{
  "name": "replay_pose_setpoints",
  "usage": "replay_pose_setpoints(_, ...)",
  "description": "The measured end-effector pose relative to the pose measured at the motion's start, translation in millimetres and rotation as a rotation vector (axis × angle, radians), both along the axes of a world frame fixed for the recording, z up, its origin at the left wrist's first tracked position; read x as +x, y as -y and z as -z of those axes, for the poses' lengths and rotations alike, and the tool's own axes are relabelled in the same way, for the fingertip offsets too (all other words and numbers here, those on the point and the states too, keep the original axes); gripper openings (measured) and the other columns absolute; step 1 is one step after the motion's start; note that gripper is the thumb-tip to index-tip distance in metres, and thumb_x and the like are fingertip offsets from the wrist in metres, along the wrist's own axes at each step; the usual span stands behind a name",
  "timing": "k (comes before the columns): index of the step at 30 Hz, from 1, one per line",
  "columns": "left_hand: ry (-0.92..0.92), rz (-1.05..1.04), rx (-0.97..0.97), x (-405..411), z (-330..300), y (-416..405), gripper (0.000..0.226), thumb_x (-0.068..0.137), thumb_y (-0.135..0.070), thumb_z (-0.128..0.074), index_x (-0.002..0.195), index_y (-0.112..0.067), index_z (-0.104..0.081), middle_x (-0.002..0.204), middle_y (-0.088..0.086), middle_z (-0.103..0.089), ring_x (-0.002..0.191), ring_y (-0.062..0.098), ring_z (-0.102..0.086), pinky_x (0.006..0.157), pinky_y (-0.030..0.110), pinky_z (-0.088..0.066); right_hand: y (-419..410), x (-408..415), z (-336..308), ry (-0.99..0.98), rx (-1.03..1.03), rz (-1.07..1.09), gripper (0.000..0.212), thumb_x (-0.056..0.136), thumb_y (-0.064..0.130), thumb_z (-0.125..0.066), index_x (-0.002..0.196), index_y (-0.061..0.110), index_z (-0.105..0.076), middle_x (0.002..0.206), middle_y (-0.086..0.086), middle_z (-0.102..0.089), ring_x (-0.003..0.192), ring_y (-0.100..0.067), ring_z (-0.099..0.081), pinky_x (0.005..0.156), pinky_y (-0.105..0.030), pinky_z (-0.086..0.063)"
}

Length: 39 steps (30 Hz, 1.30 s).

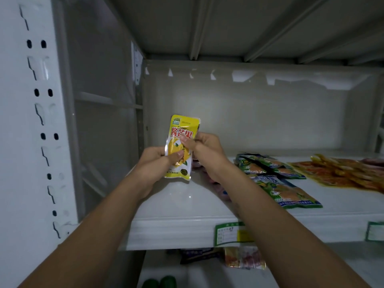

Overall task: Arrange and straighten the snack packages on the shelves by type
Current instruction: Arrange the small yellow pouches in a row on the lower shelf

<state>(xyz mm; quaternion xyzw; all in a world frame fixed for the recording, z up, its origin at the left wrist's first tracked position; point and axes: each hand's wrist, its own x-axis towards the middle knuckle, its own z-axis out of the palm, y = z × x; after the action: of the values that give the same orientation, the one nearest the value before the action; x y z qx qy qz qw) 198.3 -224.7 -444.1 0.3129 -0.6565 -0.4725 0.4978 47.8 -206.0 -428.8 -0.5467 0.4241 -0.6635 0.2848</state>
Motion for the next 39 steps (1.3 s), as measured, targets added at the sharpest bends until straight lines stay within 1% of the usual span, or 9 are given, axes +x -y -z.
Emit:
replay_pose_setpoints(6,-0.060,-0.062,-0.041,5,0,-1,0.015,0.087,-0.014,-0.083,0.095,-0.002,-0.078,0.086,0.010,-0.080,0.066,0.016,-0.073,0.057,0.023,-0.058,-4,-2,-1,-0.021,0.032,-0.006,0.021,0.099,0.019,-0.072,0.105,0.000,-0.075,0.064,0.007,-0.071,0.054,-0.002,-0.063,0.048,-0.014,-0.047)
replay_pose_setpoints(9,-0.062,-0.056,-0.044,3,0,-3,0.014,0.089,-0.015,-0.082,0.096,-0.003,-0.079,0.084,0.008,-0.081,0.064,0.013,-0.074,0.055,0.021,-0.056,-4,0,-1,-0.023,0.022,0.021,0.017,0.098,0.018,-0.073,0.098,0.002,-0.076,0.083,-0.007,-0.078,0.067,-0.012,-0.071,0.057,-0.021,-0.054)
replay_pose_setpoints(13,-0.055,-0.077,-0.011,4,-3,-1,0.012,0.098,-0.016,-0.072,0.096,-0.006,-0.079,0.085,0.008,-0.081,0.069,0.016,-0.076,0.063,0.026,-0.060,-1,0,4,-0.070,0.000,0.045,0.024,0.102,0.014,-0.068,0.078,0.010,-0.068,0.063,0.003,-0.071,0.051,-0.003,-0.063,0.047,-0.015,-0.046)
replay_pose_setpoints(15,-0.070,-0.133,-0.020,5,-3,3,0.012,0.099,-0.011,-0.068,0.093,-0.007,-0.078,0.088,0.012,-0.080,0.072,0.020,-0.075,0.068,0.031,-0.062,-3,1,4,-0.119,0.006,0.025,0.022,0.103,0.014,-0.066,0.083,0.008,-0.068,0.055,0.011,-0.067,0.048,0.003,-0.058,0.046,-0.011,-0.043)
replay_pose_setpoints(18,-0.067,-0.197,-0.075,5,-3,4,0.015,0.101,-0.011,-0.068,0.087,-0.011,-0.074,0.082,0.008,-0.078,0.062,0.013,-0.073,0.057,0.024,-0.059,-5,4,2,-0.154,0.063,-0.005,0.020,0.105,0.020,-0.064,0.090,0.011,-0.071,0.054,0.016,-0.066,0.048,0.005,-0.058,0.047,-0.009,-0.041)
replay_pose_setpoints(27,-0.161,-0.181,-0.018,3,-5,4,0.008,0.098,-0.013,-0.070,0.101,-0.010,-0.076,0.088,0.008,-0.080,0.069,0.017,-0.076,0.060,0.027,-0.062,-2,6,9,-0.273,0.068,-0.007,0.013,0.101,0.016,-0.069,0.089,0.011,-0.073,0.082,0.001,-0.076,0.058,0.003,-0.067,0.053,-0.012,-0.048)
replay_pose_setpoints(33,-0.188,-0.291,-0.112,6,-6,9,0.008,0.096,-0.011,-0.074,0.090,-0.010,-0.070,0.089,0.011,-0.076,0.078,0.025,-0.073,0.072,0.037,-0.062,-3,9,7,-0.276,0.185,-0.115,0.017,0.095,0.026,-0.077,0.098,0.009,-0.075,0.092,-0.003,-0.082,0.088,-0.021,-0.078,0.078,-0.032,-0.060)
replay_pose_setpoints(36,-0.193,-0.286,-0.113,5,-8,6,0.007,0.095,-0.012,-0.076,0.095,-0.008,-0.070,0.099,0.017,-0.078,0.082,0.028,-0.074,0.078,0.045,-0.063,0,7,10,-0.325,0.179,-0.110,0.004,0.095,0.011,-0.076,0.092,0.011,-0.074,0.082,0.002,-0.080,0.076,-0.009,-0.075,0.070,-0.024,-0.056)
replay_pose_setpoints(39,-0.153,-0.198,-0.044,4,-7,2,0.015,0.096,-0.019,-0.075,0.105,-0.007,-0.071,0.096,0.010,-0.079,0.073,0.018,-0.074,0.065,0.031,-0.062,1,4,11,-0.328,0.148,-0.049,0.028,0.098,0.000,-0.069,0.075,0.015,-0.066,0.060,0.013,-0.071,0.055,0.005,-0.064,0.057,-0.014,-0.047)
